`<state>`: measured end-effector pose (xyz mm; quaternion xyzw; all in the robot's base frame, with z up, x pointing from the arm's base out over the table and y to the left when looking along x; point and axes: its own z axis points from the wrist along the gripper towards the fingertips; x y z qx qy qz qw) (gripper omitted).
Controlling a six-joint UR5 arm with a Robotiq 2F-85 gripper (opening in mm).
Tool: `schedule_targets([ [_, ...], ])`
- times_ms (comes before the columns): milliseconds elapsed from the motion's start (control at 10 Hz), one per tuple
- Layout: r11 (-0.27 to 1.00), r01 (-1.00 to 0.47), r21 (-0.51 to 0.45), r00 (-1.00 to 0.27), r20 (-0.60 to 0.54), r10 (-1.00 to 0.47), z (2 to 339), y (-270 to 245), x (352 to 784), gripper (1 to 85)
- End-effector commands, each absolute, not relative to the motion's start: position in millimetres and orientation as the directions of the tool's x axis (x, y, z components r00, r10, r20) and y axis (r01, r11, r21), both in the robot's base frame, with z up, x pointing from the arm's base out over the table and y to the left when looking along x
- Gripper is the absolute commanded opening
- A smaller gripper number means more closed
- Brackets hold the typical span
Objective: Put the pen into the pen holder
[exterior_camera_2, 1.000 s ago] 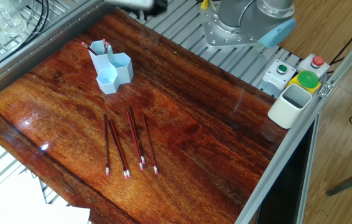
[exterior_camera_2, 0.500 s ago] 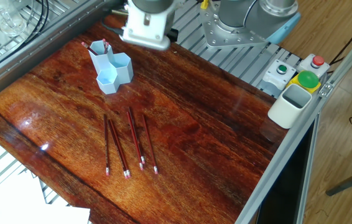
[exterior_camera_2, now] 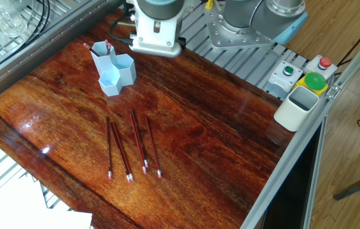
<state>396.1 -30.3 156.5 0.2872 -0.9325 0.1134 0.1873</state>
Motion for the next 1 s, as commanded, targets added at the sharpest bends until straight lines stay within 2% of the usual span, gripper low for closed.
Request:
schedule_targets([
  [0,0.798,-0.598,-0.071,-0.749,0.404,-0.525,154.7,-22.3,396.6,31.0],
  [400,0.799,-0.595,-0.087,-0.734,0.463,-0.497,129.1,48.9,449.3,30.0],
  [900,0.77,-0.625,-0.132,-0.713,0.499,-0.493,130.0,50.7,458.9,24.0],
])
